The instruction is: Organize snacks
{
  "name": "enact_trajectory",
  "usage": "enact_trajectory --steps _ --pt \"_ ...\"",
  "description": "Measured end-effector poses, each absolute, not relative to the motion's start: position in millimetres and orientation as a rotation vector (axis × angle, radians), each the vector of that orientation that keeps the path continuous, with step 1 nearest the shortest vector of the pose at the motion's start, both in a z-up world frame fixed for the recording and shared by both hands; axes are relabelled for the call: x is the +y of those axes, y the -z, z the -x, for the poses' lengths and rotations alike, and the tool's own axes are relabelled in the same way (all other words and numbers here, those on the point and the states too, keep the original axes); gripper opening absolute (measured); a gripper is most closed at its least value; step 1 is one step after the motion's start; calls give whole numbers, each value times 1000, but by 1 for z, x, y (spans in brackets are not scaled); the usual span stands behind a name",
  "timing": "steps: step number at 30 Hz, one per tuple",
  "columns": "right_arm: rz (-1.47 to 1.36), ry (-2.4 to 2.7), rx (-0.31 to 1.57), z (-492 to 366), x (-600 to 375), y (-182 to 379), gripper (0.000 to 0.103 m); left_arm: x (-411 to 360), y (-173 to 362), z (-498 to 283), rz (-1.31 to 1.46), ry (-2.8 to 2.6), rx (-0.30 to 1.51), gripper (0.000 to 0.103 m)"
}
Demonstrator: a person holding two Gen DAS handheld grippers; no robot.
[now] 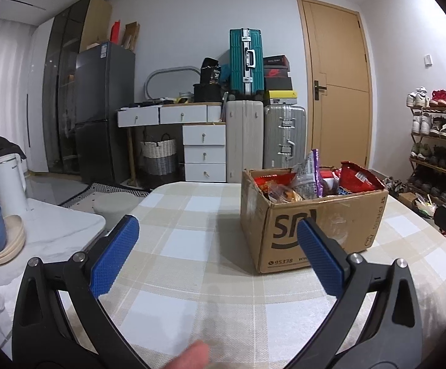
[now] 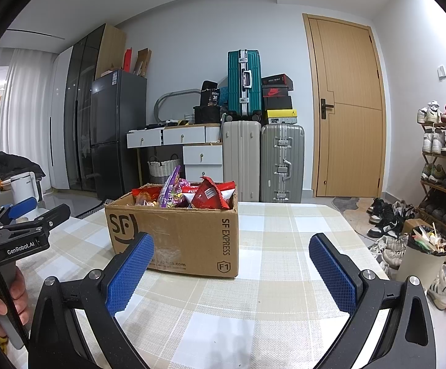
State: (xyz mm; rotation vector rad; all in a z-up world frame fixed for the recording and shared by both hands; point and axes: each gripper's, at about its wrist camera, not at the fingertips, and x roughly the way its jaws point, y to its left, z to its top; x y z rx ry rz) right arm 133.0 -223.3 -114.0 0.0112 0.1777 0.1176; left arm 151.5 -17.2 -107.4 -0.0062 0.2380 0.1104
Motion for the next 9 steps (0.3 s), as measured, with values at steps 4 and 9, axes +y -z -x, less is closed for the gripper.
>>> enact_trajectory --steps 4,9 --pt "-13 -117 179 -133 -223 114 102 -13 107 -150 30 -104 241 102" --pt "-18 -114 184 -132 -225 117 102 -12 107 -144 33 -108 214 103"
